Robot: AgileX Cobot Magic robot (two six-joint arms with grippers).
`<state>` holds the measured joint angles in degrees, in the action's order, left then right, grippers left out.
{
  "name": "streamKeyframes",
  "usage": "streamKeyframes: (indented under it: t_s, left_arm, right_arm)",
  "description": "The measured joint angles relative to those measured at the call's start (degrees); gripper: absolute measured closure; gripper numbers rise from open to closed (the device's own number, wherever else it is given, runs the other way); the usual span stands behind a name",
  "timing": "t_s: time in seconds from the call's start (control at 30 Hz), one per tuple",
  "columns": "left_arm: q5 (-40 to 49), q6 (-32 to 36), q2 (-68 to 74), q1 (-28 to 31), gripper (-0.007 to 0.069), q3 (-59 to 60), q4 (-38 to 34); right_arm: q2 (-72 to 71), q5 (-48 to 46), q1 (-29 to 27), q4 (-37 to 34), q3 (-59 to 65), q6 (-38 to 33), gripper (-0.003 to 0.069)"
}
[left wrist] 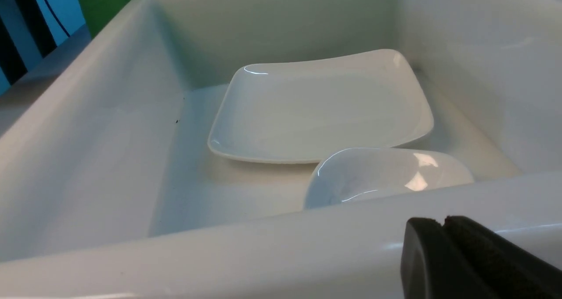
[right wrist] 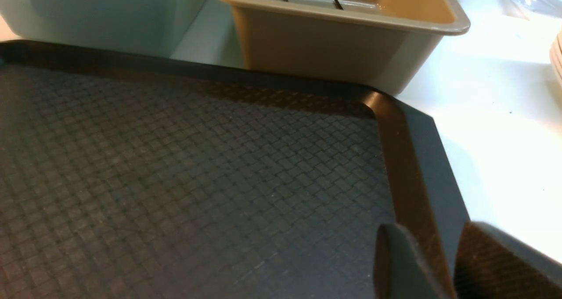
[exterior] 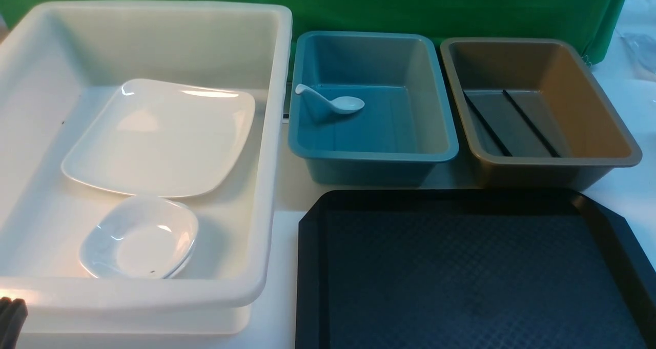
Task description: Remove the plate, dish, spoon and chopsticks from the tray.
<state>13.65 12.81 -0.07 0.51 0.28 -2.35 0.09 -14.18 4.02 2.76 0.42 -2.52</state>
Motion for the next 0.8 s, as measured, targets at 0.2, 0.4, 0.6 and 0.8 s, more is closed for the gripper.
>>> streamKeyframes:
  t_s: [0.2, 0.4, 0.6, 0.8]
  left_arm:
    - [0.0, 0.0, 0.0, 1.2, 0.0608, 0.0, 0.1]
    - [0.0, 0.0, 0.0, 1.2, 0.0608, 0.0, 0.2]
    - [-0.1, -2.2, 0.0, 1.2, 0.0608, 0.0, -5.5]
    - [-0.1, -2.6, 0.0, 1.2, 0.0608, 0.0, -7.7]
  right_arm:
    - [0.0, 0.0, 0.0, 0.0, 0.0, 0.0, 0.0421]
    - [0.0, 0.0, 0.0, 0.0, 0.0, 0.1, 0.0421]
    - [0.0, 0.0, 0.0, 0.0, 0.0, 0.1, 0.0421]
    - [0.0, 0.0, 0.0, 0.0, 0.0, 0.1, 0.0421]
